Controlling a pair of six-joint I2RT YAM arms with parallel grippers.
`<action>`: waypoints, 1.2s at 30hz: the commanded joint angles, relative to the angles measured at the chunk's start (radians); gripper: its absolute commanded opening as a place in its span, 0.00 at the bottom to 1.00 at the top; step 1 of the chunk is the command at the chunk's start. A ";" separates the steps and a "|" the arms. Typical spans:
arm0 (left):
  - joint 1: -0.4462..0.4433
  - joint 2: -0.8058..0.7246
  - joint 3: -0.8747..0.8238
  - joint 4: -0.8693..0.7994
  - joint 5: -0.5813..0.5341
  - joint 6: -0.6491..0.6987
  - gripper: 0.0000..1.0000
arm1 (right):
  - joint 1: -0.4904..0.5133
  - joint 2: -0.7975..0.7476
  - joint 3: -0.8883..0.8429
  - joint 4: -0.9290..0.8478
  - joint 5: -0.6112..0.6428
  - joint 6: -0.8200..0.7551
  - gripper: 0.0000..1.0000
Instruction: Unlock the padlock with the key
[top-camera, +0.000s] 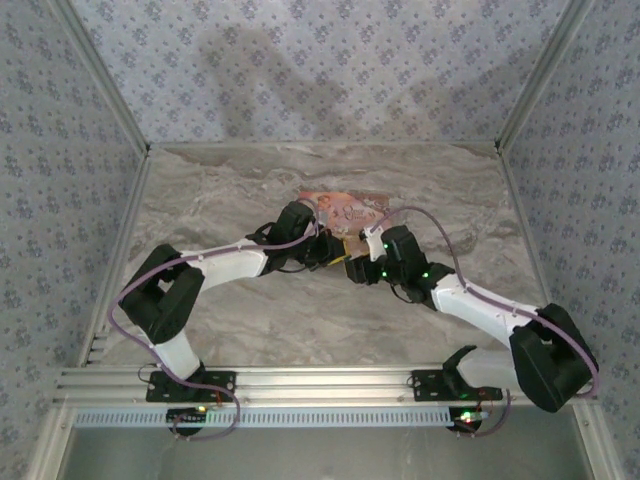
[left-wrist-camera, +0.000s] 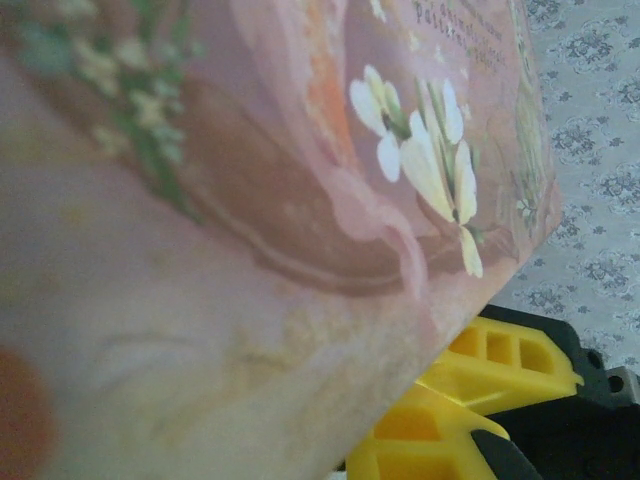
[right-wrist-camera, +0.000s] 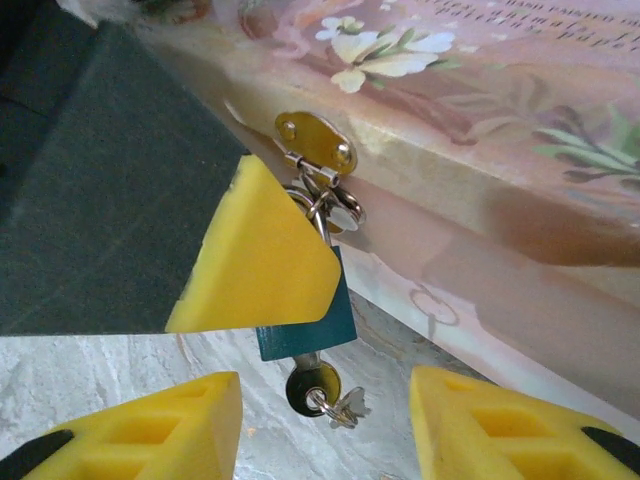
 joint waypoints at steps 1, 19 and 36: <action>0.006 -0.032 0.048 0.045 0.045 -0.016 0.00 | 0.012 0.021 -0.002 0.020 0.037 -0.040 0.47; 0.010 -0.032 0.048 0.050 0.052 -0.021 0.00 | 0.037 0.066 -0.011 0.070 0.088 -0.060 0.42; 0.016 -0.035 0.038 0.050 0.054 -0.017 0.00 | 0.026 0.060 -0.041 0.099 0.000 -0.047 0.00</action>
